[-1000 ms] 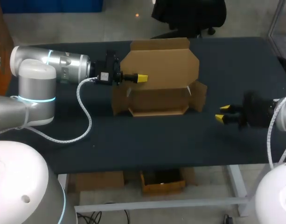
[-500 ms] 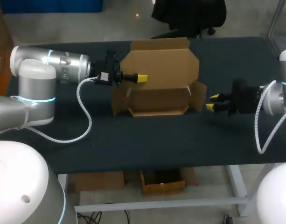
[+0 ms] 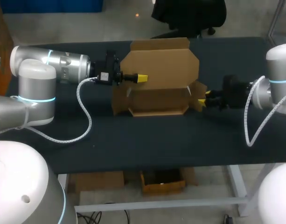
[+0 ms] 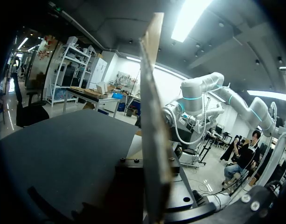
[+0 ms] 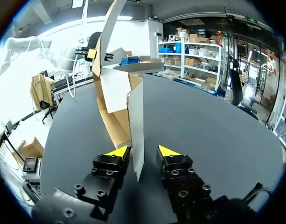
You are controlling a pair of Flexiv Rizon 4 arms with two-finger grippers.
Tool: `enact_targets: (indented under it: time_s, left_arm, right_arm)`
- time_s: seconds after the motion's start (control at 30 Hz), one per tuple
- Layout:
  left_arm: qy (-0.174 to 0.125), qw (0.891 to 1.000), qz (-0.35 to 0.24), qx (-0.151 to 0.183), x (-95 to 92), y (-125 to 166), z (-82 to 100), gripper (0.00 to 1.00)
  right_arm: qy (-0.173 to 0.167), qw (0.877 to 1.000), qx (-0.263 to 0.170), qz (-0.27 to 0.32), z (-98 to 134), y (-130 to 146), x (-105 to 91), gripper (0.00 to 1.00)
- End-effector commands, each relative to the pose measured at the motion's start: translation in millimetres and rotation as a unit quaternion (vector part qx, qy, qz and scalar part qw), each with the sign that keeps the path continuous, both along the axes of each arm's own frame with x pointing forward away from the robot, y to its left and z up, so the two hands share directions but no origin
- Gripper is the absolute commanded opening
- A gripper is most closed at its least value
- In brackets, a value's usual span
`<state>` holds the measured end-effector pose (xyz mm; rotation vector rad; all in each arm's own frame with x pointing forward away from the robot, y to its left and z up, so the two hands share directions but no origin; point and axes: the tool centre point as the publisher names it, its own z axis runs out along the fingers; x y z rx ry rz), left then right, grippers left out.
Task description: Assemble the packaging by folding the flat box into shape, placing the metal phone stand inside, and closing the box properly
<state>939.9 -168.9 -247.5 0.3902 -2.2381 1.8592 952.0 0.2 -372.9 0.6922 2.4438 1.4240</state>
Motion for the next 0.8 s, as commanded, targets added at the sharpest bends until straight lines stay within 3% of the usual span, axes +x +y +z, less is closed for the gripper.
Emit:
enact_targets:
  time_s: [0.03,0.37,0.8]
  left_arm:
    - [0.000,1.000,0.000,0.000,0.8,-0.6,-4.8,0.00]
    - [0.000,1.000,0.000,0.000,0.8,-0.6,-4.8,0.00]
    - [0.000,1.000,0.000,0.000,0.8,-0.6,-4.8,0.00]
  right_arm:
    - [-0.003,1.000,0.003,-0.006,-3.3,3.7,0.9,0.34]
    - [-0.003,1.000,0.003,-0.031,-4.3,10.7,-10.1,0.07]
    - [-0.002,0.999,-0.001,-0.051,-1.7,23.6,-23.1,0.04]
